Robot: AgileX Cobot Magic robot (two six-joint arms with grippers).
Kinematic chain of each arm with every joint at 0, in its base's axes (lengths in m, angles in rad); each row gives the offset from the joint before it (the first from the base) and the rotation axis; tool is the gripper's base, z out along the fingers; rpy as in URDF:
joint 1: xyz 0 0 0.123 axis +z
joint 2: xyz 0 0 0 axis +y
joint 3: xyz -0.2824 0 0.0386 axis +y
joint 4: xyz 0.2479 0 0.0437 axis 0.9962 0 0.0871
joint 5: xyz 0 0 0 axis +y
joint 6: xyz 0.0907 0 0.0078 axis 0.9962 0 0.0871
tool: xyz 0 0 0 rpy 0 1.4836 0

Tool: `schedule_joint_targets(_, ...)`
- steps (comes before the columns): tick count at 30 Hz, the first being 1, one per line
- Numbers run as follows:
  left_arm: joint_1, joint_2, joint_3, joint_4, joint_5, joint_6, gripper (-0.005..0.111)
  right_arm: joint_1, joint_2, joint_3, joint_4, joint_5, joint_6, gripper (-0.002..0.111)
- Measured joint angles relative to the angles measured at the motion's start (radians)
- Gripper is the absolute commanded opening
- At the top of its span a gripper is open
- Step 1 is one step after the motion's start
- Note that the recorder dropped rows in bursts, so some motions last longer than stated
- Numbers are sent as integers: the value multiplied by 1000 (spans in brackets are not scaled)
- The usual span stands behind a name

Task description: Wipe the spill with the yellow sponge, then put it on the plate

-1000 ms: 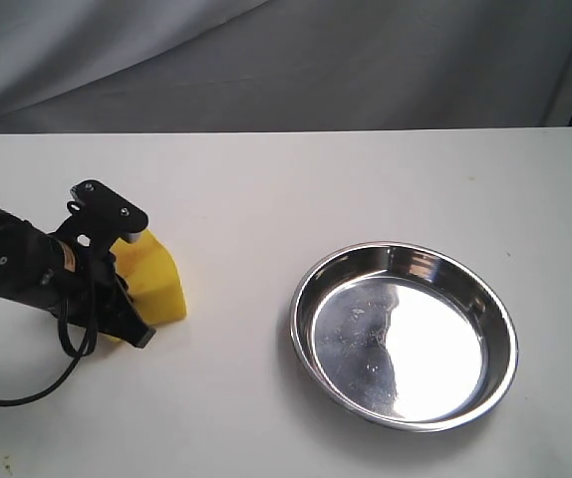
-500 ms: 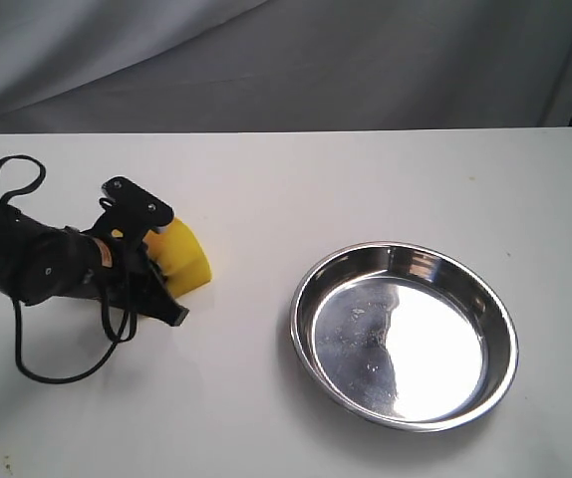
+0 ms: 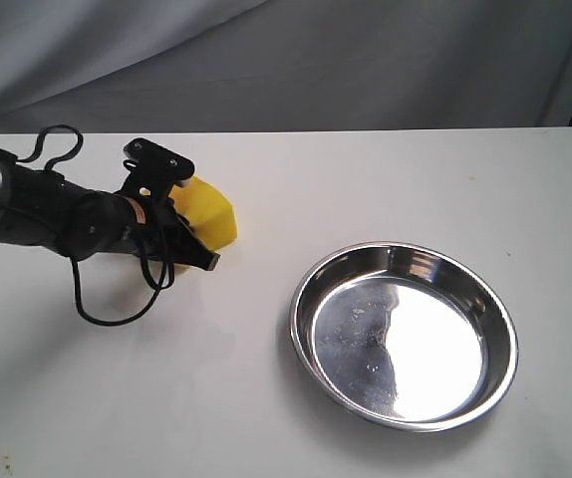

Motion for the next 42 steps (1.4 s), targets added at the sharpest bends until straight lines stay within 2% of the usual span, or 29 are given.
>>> schedule_joint_targets(5,0,-100,0,-9,91,0,0,0,0,0,0,0,0,0)
schedule_joint_targets(8,0,-180,-2,2,192,2,0,0,0,0,0,0,0,0)
schedule_joint_targets(12,0,-281,3,96,355,-14,0,0,0,0,0,0,0,0)
schedule_joint_targets(15,0,-340,43,204,448,-91,0,0,0,0,0,0,0,0)
schedule_joint_targets(21,0,-386,187,383,545,-313,0,0,0,0,0,0,0,0)
schedule_joint_targets(24,0,-386,278,391,508,-349,0,0,0,0,0,0,0,0)
schedule_joint_targets(29,0,-328,340,395,258,-362,0,0,0,0,0,0,0,0)
schedule_joint_targets(34,0,-156,216,428,217,-364,0,0,0,0,0,0,0,0)
schedule_joint_targets(38,7,-20,20,428,201,-370,0,0,0,0,0,0,0,0)
schedule_joint_targets(40,20,72,-119,426,183,-427,0,0,0,0,0,0,0,0)
schedule_joint_targets(42,22,127,-195,424,168,-442,0,0,0,0,0,0,0,0)
